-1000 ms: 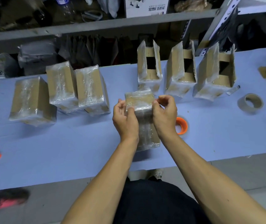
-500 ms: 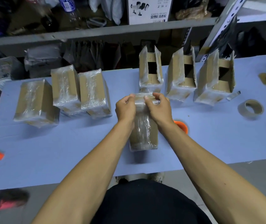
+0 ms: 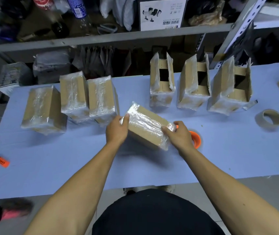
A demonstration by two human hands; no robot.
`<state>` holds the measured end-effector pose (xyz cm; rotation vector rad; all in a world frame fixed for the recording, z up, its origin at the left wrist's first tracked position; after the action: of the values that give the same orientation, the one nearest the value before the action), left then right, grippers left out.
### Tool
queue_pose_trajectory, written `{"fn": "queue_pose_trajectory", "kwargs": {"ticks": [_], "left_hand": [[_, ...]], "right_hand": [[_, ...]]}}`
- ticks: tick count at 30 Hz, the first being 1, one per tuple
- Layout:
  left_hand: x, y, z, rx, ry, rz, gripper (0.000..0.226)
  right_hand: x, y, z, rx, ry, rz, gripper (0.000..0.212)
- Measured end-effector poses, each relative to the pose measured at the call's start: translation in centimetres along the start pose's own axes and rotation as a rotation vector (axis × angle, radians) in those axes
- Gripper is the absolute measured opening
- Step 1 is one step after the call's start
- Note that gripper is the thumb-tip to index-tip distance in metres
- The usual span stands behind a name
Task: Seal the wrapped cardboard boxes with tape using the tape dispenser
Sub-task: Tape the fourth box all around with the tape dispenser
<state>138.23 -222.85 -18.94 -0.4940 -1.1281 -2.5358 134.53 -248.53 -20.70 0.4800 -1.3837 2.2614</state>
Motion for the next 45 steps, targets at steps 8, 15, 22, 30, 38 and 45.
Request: {"fn": "queue_pose_trajectory", "kwargs": {"ticks": [8,15,22,30,38,45], "left_hand": [[1.9,-4.9,0.7,0.141,-0.245,0.018,0.070],[2.0,-3.9,-0.6,-0.201,-0.377,-0.031,0.032],[1.5,-1.8,-2.7,-0.009,-0.454,-0.029,0.054],[0.5,1.9,-6.6,0.289,-0.447,-0.160,0.022],[0.8,0.4,-6.9,0.295,-0.444,-0.130,0.031],[1.5,0.6,-6.5,0.121,-0.364,-0.155,0.061]], "right_hand": [[-0.9,0.2,-0.4,-0.154,-0.039,0.153,0.031],[-1.0,-0.5,-0.6,-0.022,0.098,0.213,0.038],[-1.8,-2.1,-1.8,-0.028,-0.069,0.272,0.016],[-2.7,0.6,0.7,-0.098,-0.015,0.128,0.022],[-2.0,5.4,0.9,0.496,-0.053,0.028,0.055],[-2.3,3.0,5.3,0.363,0.051,-0.035,0.022]]}}
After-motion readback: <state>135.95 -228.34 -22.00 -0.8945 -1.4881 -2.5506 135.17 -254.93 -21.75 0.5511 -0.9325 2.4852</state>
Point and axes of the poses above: each hand's wrist, its own x-axis away from the middle knuckle, its own z-axis out of the back of the hand, y = z × x, the point moved 6 cm from there along -x, towards the middle knuckle, and after that the axes turned 9 degrees about -y, right-handed, at the moved point
